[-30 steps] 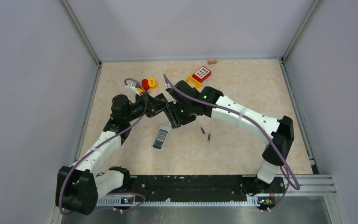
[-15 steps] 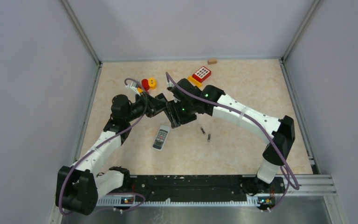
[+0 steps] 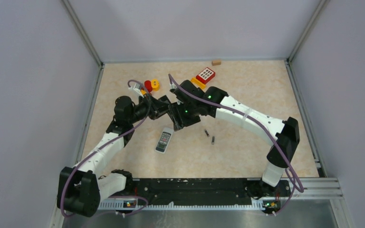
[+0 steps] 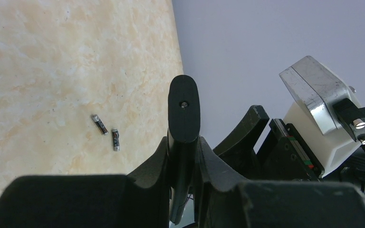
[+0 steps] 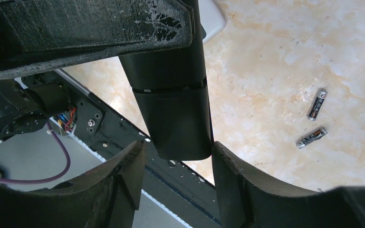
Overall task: Load the batteries into the remote control
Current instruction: Load the battery cover into the remote control.
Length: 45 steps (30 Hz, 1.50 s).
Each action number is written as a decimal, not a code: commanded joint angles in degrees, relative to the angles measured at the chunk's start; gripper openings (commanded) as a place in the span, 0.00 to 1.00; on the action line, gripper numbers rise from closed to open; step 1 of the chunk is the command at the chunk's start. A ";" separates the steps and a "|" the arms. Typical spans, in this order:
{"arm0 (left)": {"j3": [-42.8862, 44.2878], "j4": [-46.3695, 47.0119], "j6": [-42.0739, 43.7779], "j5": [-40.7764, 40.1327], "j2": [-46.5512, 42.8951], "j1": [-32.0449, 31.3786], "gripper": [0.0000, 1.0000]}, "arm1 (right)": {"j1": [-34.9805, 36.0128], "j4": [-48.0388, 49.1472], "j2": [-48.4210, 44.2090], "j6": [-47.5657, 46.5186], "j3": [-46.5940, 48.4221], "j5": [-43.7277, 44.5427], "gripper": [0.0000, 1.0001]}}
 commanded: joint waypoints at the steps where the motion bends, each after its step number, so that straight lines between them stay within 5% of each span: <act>1: 1.14 6.02 -6.04 6.97 -1.24 -1.16 0.00 | -0.92 4.72 1.57 -1.20 0.82 1.83 0.55; 45: 2.85 -0.92 -4.80 0.27 2.29 1.14 0.00 | -0.83 6.78 -7.85 1.19 -5.31 2.46 0.62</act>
